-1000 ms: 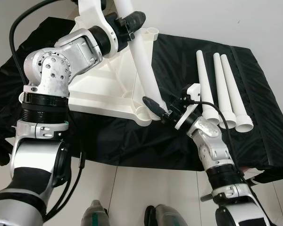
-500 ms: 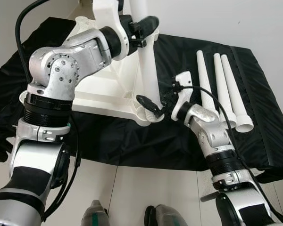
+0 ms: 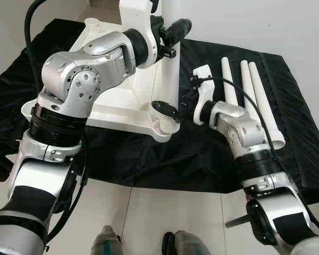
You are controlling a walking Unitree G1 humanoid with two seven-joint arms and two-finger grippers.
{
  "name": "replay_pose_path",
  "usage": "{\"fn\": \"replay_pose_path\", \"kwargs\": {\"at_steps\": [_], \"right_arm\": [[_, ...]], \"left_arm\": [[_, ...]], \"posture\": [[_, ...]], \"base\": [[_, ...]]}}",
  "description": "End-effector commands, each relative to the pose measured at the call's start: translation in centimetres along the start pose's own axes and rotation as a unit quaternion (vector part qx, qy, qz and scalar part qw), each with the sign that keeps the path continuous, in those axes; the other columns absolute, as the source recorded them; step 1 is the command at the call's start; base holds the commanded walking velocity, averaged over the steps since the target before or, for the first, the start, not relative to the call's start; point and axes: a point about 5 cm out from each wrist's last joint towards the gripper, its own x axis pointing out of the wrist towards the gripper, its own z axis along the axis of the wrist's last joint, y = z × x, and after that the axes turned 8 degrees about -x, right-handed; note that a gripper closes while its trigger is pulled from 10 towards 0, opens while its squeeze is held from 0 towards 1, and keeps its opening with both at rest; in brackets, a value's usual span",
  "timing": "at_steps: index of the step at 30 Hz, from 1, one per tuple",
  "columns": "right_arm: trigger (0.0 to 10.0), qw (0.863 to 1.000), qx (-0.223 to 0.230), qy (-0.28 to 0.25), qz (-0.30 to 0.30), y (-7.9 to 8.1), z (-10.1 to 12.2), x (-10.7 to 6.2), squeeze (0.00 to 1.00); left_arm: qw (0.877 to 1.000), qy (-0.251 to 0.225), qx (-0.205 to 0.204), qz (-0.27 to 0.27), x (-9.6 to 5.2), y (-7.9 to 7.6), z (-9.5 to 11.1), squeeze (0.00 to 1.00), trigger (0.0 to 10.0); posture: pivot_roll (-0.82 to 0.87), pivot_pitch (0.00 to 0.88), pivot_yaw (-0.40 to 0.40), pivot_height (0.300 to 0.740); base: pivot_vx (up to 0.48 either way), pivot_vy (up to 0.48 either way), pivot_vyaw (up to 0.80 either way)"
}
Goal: Building children table
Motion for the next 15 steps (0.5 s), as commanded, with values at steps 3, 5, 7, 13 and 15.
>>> {"fn": "replay_pose_path", "kwargs": {"at_steps": [3, 5, 7, 13, 15], "right_arm": [[4.9, 1.000, 0.001, 0.005, -0.006, -0.52, 0.54, -0.38, 0.00], [4.0, 1.000, 0.001, 0.007, -0.003, -0.51, 0.61, -0.42, 0.00], [4.0, 1.000, 0.001, 0.008, -0.003, -0.50, 0.62, -0.43, 0.00], [0.0, 1.000, 0.010, 0.016, 0.003, -0.20, 0.45, -0.45, 0.00], [0.0, 1.000, 0.005, 0.016, 0.014, 0.06, 0.43, -0.46, 0.00]], "left_arm": [[0.987, 0.018, 0.026, -0.156, -0.26, -2.07, 0.08, 0.00, 10.0], [0.987, 0.016, 0.028, -0.156, -0.22, -2.12, 0.11, 0.00, 10.0], [0.987, 0.015, 0.028, -0.156, -0.20, -2.12, 0.13, 0.00, 10.0], [0.987, 0.015, 0.033, -0.157, -0.12, -2.22, 0.16, 0.00, 10.0], [0.986, 0.016, 0.034, -0.159, -0.10, -2.32, 0.13, 0.00, 10.0]], "posture": [[-0.01, 0.000, -0.079, 0.740], [-0.01, 0.000, -0.080, 0.740], [-0.01, 0.000, -0.080, 0.740], [-0.01, 0.000, -0.077, 0.740], [-0.01, 0.000, -0.076, 0.740]], "base": [[0.000, 0.000, 0.00], [0.000, 0.000, 0.00], [0.000, 0.000, 0.00], [0.000, 0.000, 0.00], [0.000, 0.000, 0.00]]}}
